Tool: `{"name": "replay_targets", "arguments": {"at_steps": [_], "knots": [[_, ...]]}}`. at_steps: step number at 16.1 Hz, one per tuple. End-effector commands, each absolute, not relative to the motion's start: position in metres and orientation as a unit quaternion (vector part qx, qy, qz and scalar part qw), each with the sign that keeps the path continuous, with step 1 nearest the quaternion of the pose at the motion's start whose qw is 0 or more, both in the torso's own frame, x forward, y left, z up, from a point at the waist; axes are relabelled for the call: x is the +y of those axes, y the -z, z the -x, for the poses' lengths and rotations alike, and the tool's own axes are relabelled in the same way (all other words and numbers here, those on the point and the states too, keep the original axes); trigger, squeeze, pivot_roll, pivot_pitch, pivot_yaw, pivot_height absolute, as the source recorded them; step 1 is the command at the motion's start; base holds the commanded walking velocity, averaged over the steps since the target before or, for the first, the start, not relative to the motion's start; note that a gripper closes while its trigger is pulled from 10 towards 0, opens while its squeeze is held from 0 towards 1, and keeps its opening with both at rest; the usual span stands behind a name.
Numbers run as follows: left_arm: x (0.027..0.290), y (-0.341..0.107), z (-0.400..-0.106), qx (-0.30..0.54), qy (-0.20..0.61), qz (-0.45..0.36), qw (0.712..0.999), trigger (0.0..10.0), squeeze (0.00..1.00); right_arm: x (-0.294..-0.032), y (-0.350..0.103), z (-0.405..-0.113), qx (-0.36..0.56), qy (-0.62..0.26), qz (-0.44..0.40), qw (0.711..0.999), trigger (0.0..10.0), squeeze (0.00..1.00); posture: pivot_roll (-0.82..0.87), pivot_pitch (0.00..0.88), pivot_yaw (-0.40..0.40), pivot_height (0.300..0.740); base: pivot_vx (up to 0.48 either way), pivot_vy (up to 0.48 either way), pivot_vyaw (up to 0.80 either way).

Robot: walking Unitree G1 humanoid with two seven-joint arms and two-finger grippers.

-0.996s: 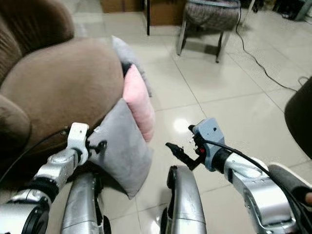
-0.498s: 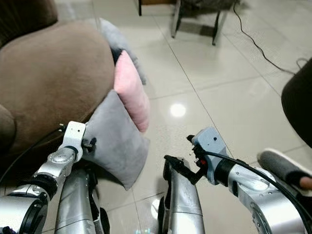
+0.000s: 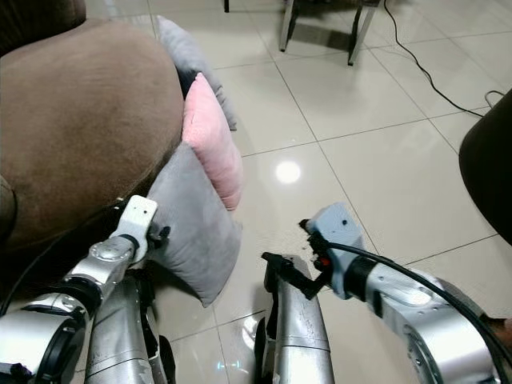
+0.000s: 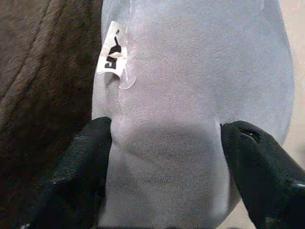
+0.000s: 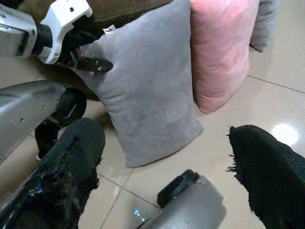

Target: Move the pillow to the sofa from floor

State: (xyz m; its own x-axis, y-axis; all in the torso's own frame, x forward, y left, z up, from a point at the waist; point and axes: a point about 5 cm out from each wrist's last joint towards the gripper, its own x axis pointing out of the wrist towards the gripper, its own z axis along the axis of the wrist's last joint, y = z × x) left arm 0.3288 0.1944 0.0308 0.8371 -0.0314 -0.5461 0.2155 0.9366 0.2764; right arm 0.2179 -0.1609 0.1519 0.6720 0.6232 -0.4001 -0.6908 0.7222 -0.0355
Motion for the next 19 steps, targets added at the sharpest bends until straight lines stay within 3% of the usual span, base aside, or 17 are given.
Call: {"name": "replay_targets", "arguments": {"at_steps": [1,8,11,13,14,16,17,18,19], "knots": [[0.193,-0.021,-0.321,0.304,0.079,-0.166,0.935,0.0,0.00,-0.155,-0.149,-0.218,0.183,-0.366,0.091,0.908,10.0,0.00,-0.17,0.197,-0.052,0.491,0.000,0.000,0.00],[0.185,-0.020,-0.321,0.313,0.114,-0.171,0.927,0.0,0.00,-0.144,-0.084,-0.239,0.223,-0.367,0.077,0.900,10.0,0.00,-0.14,0.195,-0.037,0.491,0.000,0.000,0.00],[0.185,-0.020,-0.321,0.314,0.117,-0.172,0.926,0.0,0.00,-0.116,-0.048,-0.253,0.232,-0.359,0.081,0.900,10.0,0.00,-0.15,0.190,-0.028,0.491,0.000,0.000,0.00],[0.185,-0.020,-0.322,0.312,0.114,-0.169,0.928,0.0,0.00,-0.103,-0.040,-0.263,0.193,-0.299,0.080,0.931,10.0,0.00,-0.15,0.187,-0.018,0.491,0.000,0.000,0.00],[0.183,-0.020,-0.322,0.311,0.113,-0.164,0.929,0.0,0.00,-0.106,-0.041,-0.280,0.149,-0.202,0.081,0.964,10.0,0.00,-0.14,0.173,-0.010,0.491,0.000,0.000,0.00],[0.180,-0.018,-0.320,0.311,0.118,-0.160,0.929,0.0,0.00,-0.109,-0.029,-0.299,0.157,-0.087,0.023,0.983,10.0,0.00,-0.14,0.144,-0.002,0.491,0.000,0.000,0.00],[0.179,-0.017,-0.319,0.313,0.123,-0.162,0.928,0.0,0.00,-0.137,-0.048,-0.301,0.132,-0.082,0.024,0.988,10.0,0.00,-0.13,0.132,0.003,0.491,0.000,0.000,0.00],[0.177,-0.015,-0.318,0.315,0.130,-0.163,0.926,0.0,0.00,-0.192,-0.095,-0.291,0.080,-0.092,0.034,0.992,10.0,0.00,-0.13,0.116,0.009,0.491,0.000,0.000,0.00],[0.176,-0.015,-0.317,0.316,0.134,-0.167,0.924,0.0,0.00,-0.207,-0.108,-0.286,0.070,-0.111,0.040,0.990,10.0,0.00,-0.12,0.103,0.011,0.491,0.000,0.000,0.00]]}}
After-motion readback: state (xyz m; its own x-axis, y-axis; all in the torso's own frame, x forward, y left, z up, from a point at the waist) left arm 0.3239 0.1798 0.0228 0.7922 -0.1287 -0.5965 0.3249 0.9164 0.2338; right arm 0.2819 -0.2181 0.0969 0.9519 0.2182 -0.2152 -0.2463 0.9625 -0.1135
